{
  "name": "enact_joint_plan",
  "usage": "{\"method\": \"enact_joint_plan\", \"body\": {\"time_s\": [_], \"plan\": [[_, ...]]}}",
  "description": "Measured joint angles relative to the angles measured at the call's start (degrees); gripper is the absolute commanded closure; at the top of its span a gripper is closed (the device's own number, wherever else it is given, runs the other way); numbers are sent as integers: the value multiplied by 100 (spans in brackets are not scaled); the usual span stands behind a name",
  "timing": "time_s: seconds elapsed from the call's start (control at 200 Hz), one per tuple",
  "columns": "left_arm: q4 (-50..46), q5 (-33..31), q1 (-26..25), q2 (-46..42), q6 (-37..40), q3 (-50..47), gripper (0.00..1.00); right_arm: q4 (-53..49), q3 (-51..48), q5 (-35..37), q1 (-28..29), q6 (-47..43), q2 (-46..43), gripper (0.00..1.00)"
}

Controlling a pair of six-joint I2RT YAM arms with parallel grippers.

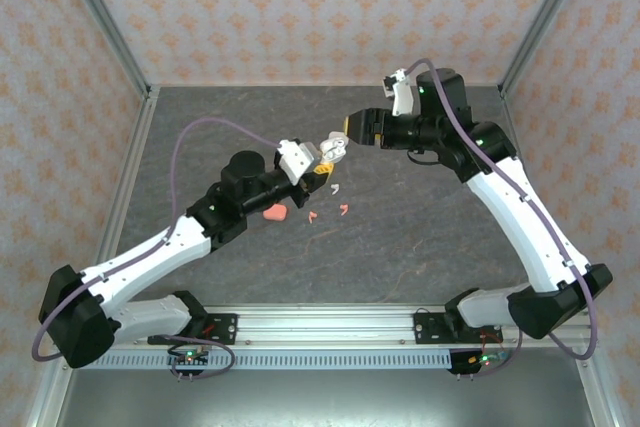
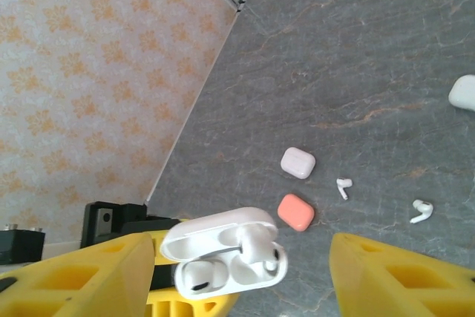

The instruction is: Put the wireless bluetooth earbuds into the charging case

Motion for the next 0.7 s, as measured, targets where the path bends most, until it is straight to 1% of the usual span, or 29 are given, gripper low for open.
{"method": "enact_joint_plan", "body": {"time_s": [0.405, 0.54, 0.701], "plan": [[129, -15, -26, 70, 0, 122, 100, -24, 0, 260, 221, 59, 306, 50], [129, -15, -26, 70, 0, 125, 100, -26, 0, 280, 251, 57, 317, 51], [129, -15, -26, 70, -4, 125, 100, -26, -2, 411, 256, 39, 295, 47]]}}
